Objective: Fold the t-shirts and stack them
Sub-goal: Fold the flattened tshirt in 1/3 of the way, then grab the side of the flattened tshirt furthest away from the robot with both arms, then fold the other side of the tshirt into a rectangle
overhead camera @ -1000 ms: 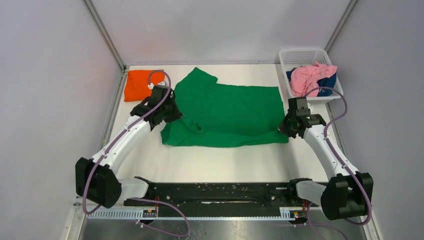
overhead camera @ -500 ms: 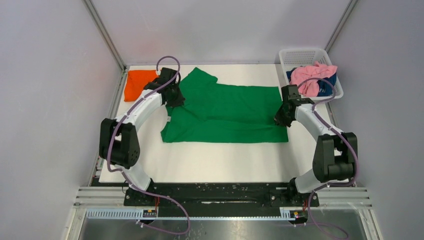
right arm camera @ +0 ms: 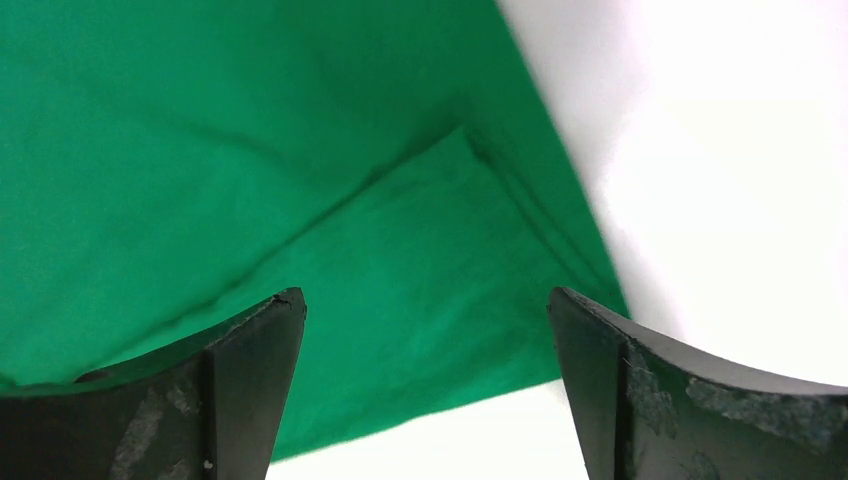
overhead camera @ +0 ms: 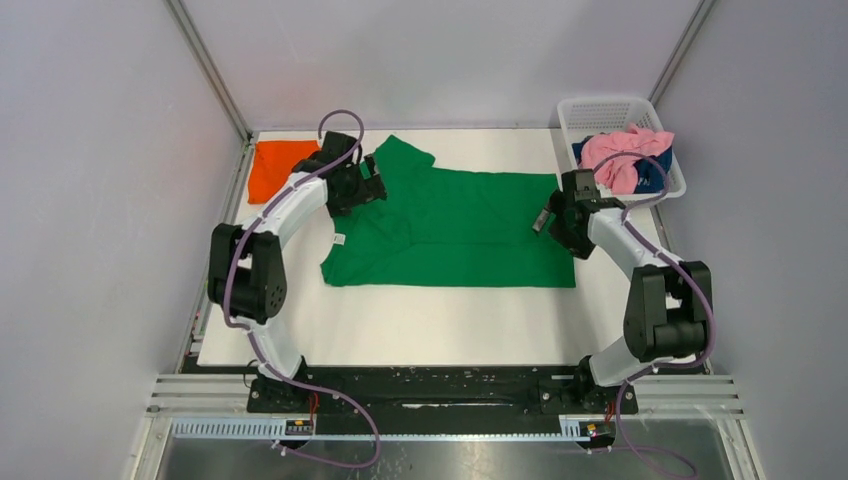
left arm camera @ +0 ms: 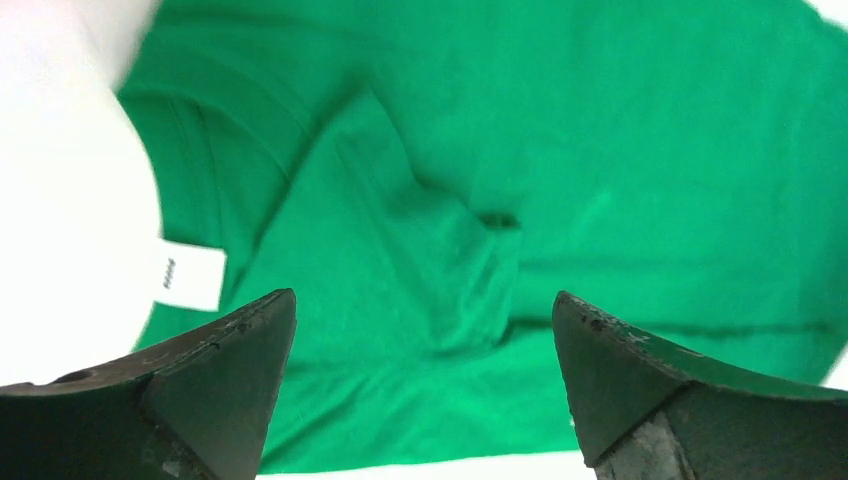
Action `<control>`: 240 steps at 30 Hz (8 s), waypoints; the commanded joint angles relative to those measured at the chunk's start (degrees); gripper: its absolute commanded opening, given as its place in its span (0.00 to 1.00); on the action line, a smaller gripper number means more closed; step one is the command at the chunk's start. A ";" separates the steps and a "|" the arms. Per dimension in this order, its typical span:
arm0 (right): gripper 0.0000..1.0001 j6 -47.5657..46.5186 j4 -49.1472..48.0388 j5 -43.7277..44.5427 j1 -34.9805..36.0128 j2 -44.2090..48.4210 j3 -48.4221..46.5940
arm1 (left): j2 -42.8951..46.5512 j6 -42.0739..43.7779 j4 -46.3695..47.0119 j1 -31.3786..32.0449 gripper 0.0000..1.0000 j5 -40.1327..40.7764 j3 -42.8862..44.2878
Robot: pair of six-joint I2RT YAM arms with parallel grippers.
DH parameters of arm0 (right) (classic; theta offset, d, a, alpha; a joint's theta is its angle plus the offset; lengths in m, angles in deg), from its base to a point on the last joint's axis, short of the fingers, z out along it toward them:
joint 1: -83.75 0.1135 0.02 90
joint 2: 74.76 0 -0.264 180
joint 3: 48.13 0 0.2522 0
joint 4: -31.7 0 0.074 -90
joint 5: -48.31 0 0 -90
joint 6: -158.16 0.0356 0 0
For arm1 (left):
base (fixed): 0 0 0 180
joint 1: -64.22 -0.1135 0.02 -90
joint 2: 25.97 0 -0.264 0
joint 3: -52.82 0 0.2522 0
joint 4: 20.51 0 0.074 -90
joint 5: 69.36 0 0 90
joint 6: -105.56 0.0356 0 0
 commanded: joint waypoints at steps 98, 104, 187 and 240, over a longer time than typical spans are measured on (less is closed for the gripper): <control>0.99 -0.13 -2.14 5.00 19.31 24.98 20.75 | -39.45 7.02 -16.32 0.06 0.62 14.83 45.87; 0.99 -0.73 -1.05 7.32 19.27 24.77 20.18 | -39.80 6.41 -17.21 0.06 0.35 13.99 43.54; 0.33 -94.01 27.91 -11.23 4.17 -39.45 -39.81 | 14.24 1.42 1.49 4.37 0.00 3.44 -14.21; 0.00 -92.10 -9.80 2.90 16.16 14.19 14.91 | 66.66 -12.13 -13.33 8.05 0.00 2.89 -43.84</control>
